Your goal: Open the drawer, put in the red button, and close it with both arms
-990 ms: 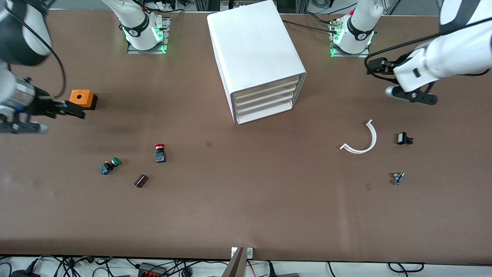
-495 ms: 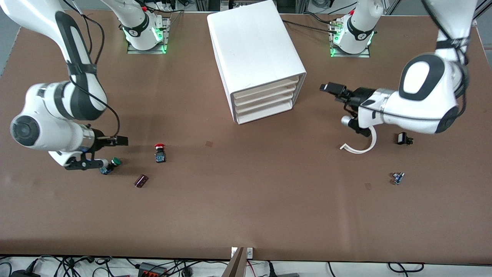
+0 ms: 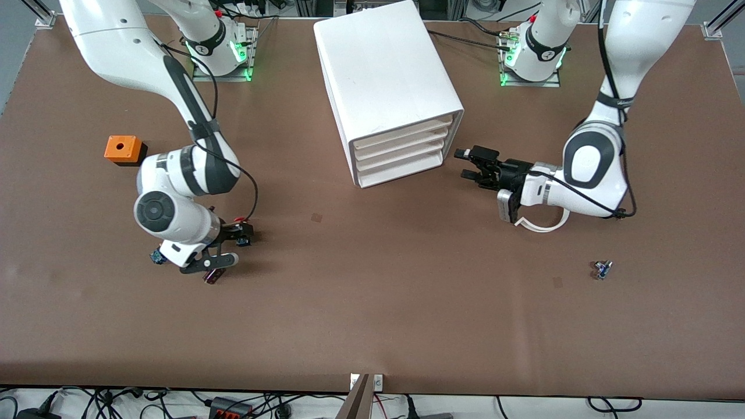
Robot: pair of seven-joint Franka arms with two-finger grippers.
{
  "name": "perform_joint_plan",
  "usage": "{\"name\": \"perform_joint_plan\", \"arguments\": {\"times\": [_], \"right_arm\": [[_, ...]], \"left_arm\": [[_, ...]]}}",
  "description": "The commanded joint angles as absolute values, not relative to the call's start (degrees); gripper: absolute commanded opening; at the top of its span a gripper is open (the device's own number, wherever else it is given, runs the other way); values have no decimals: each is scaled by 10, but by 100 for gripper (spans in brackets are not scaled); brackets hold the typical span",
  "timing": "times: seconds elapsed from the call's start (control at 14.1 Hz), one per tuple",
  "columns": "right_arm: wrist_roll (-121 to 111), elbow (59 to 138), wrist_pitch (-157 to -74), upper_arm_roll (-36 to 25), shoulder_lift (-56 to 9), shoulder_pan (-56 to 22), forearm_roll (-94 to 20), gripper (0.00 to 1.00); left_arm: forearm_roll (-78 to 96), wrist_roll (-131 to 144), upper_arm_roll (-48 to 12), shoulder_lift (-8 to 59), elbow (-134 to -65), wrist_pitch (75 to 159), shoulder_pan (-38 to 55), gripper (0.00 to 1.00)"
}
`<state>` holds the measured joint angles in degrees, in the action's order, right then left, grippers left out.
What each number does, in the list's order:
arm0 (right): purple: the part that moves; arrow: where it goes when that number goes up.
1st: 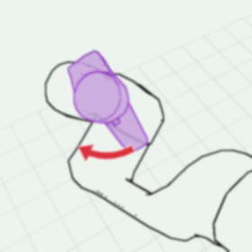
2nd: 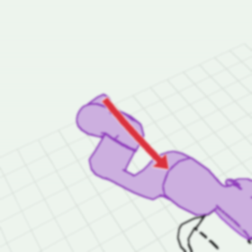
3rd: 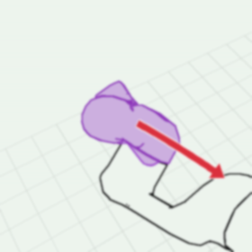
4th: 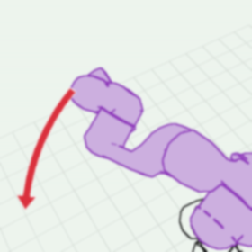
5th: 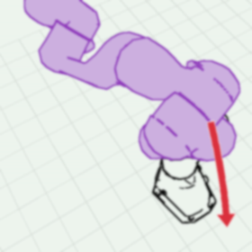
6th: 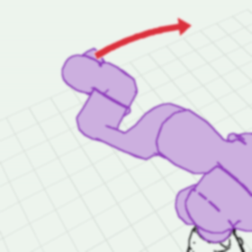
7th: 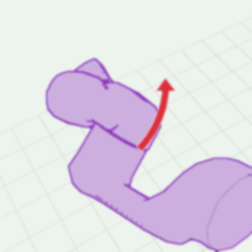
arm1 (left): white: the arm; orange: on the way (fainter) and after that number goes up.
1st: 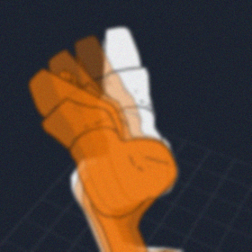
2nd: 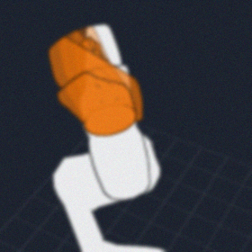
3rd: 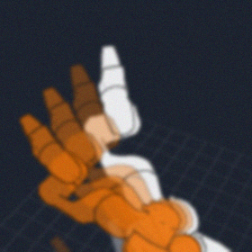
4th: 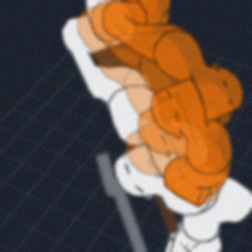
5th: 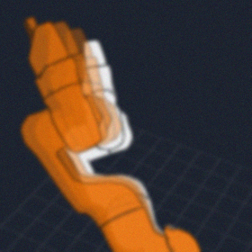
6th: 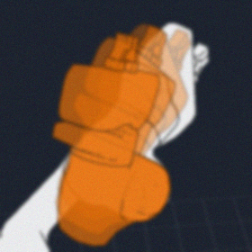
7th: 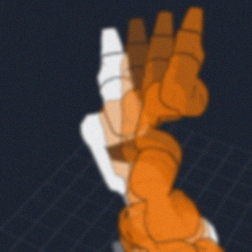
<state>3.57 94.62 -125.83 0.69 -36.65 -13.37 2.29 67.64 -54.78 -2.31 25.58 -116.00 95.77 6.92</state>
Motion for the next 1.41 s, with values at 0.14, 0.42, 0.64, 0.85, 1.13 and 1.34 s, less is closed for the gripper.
{"name": "perform_joint_plan", "arguments": {"times": [0.14, 0.42, 0.64, 0.85, 1.13, 1.34], "right_arm": [[52, 939, -1252, 2, -387, -137, 46, 100], [82, 955, -1251, 4, -395, -143, 41, 100], [83, 957, -1251, 4, -402, -150, 38, 100], [81, 964, -1232, 4, -408, -147, 38, 100], [78, 957, -1215, 4, -404, -146, 36, 18], [69, 931, -1211, 4, -391, -145, 9, 0]], "left_arm": [[748, -617, -65, 296, -1198, 964, 69, 100], [759, -619, -81, 301, -1217, 963, 71, 99], [759, -620, -92, 301, -1230, 963, 73, 83], [759, -623, -103, 301, -1237, 962, 71, 57], [759, -696, -103, 319, -1234, 962, 65, 13], [765, -695, -103, 330, -1221, 963, 66, 4]]}}
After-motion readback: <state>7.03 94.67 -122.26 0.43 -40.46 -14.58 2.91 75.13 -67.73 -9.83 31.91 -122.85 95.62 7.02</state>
